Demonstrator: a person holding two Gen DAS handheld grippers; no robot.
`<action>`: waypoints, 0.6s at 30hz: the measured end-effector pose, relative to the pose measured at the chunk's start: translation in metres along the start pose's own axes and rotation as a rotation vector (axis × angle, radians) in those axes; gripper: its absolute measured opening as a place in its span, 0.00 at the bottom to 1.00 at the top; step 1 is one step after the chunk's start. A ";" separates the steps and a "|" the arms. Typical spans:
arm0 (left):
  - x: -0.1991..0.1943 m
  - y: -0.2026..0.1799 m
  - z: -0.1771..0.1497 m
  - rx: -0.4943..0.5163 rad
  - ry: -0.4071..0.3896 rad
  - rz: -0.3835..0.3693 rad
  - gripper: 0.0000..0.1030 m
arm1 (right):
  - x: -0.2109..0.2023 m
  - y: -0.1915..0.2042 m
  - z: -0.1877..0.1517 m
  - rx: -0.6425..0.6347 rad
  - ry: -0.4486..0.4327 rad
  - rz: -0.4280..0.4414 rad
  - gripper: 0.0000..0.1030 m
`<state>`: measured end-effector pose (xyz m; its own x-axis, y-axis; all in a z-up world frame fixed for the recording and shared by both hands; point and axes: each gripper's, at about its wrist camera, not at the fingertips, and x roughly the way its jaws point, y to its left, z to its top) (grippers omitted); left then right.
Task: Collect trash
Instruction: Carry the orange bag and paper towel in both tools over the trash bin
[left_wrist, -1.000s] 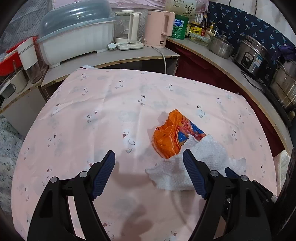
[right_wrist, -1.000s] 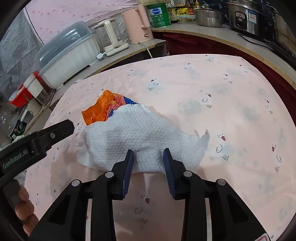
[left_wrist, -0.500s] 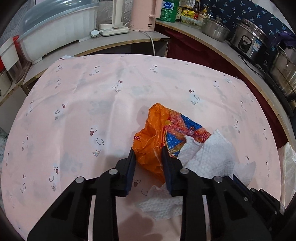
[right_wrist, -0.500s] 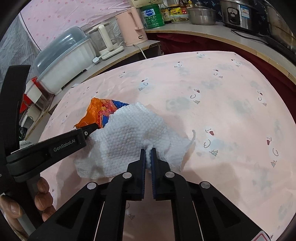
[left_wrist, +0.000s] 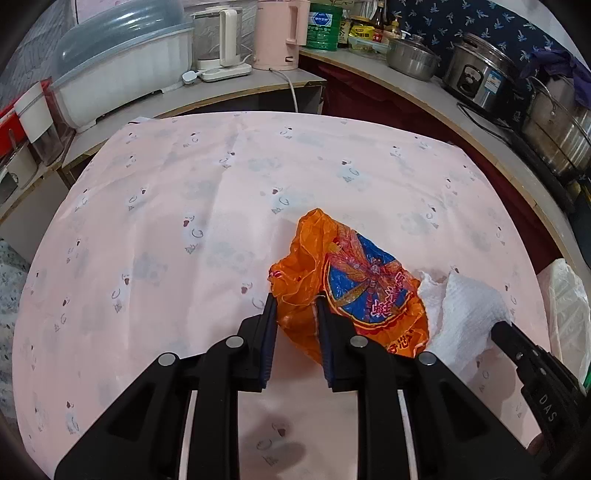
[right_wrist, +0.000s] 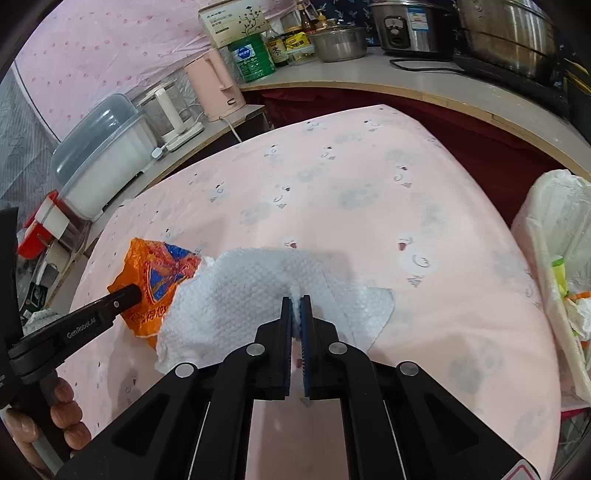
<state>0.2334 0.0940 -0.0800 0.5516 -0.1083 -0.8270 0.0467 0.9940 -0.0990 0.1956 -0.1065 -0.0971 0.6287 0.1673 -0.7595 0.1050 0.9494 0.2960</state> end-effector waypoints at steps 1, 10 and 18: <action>-0.005 -0.004 -0.004 0.006 -0.002 0.000 0.19 | -0.006 -0.004 -0.001 0.005 -0.007 -0.004 0.04; -0.042 -0.049 -0.036 0.078 -0.019 -0.022 0.19 | -0.062 -0.041 -0.010 0.055 -0.091 -0.021 0.04; -0.070 -0.090 -0.051 0.154 -0.048 -0.047 0.20 | -0.110 -0.077 -0.012 0.109 -0.172 -0.041 0.04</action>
<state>0.1485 0.0108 -0.0416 0.5853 -0.1571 -0.7955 0.1983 0.9790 -0.0475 0.1090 -0.1945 -0.0438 0.7434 0.0721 -0.6649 0.2100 0.9187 0.3345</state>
